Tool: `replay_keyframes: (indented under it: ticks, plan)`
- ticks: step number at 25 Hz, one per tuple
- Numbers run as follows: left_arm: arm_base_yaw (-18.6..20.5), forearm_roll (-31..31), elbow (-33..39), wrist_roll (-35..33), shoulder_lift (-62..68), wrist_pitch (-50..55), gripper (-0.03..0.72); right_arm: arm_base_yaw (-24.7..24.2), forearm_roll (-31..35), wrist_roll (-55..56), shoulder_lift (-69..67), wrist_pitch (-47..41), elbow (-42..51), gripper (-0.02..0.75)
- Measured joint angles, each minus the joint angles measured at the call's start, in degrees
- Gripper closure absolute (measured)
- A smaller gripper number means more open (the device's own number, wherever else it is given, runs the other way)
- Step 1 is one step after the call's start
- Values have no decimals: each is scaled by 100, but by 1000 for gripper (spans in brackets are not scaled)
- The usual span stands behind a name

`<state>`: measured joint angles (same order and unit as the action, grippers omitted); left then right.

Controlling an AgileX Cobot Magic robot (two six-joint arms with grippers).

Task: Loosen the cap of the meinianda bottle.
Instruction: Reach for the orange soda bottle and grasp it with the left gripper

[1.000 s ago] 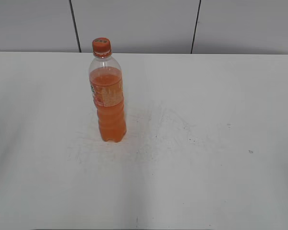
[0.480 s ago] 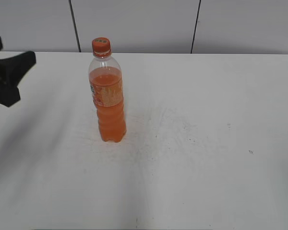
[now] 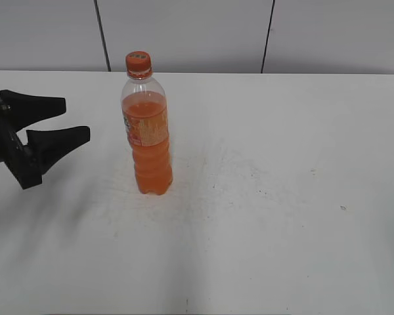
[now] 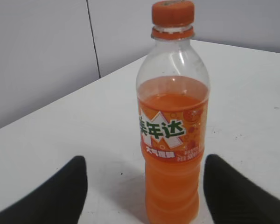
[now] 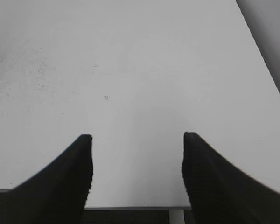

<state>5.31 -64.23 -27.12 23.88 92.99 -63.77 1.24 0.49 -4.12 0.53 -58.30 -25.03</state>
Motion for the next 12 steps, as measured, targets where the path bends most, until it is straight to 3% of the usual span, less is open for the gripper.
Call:
replay_keyframes:
  ticks: [4,6,12]
  plan:
    - [-12,157,-85,-118,309,-127,84,0,0,-2,0,0,0,279]
    - [-12,-105,-222,-154,546,-346,42,0,0,-2,0,0,0,279]
    - [-28,-1251,-1080,-19,1597,-511,43,0,0,-2,0,0,0,279]
